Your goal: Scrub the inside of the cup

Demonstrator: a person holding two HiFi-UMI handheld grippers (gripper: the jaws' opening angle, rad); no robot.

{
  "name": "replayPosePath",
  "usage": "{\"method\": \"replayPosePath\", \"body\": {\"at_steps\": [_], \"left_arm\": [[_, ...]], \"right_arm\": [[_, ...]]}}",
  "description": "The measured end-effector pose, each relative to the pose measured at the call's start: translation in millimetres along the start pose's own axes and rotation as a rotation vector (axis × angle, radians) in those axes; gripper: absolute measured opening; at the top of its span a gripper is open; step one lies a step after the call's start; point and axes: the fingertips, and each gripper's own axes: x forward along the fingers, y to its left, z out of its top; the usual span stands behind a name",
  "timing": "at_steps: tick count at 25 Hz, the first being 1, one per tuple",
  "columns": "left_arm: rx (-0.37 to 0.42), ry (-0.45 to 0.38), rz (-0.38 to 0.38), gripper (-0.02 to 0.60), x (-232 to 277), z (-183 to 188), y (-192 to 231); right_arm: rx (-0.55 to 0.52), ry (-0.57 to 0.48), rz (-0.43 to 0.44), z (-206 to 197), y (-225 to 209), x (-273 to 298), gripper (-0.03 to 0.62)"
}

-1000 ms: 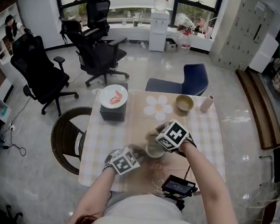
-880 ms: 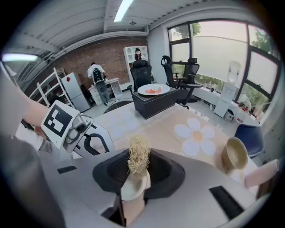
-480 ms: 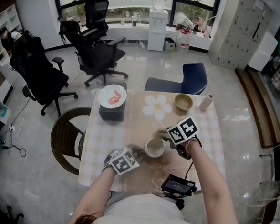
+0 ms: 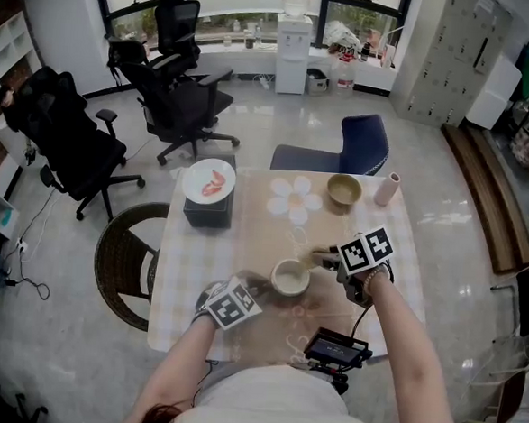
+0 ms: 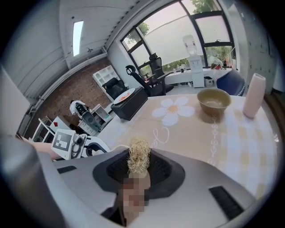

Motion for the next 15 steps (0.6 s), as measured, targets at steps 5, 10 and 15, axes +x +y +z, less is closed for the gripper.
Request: {"method": "replayPosePath", "body": {"at_steps": [5, 10, 15], "left_arm": [[-0.002, -0.002, -0.001, 0.058, 1, 0, 1], [0.001, 0.002, -0.004, 0.058, 1, -1, 0], [0.004, -0.001, -0.002, 0.058, 1, -1, 0]], "right_arm": [[0.066, -0.026, 0.013, -13, -5, -9, 0.091], [0.117, -0.064, 0.029, -27, -5, -17, 0.091], [0.063, -0.082, 0.012, -35, 7, -26, 0.091]]}}
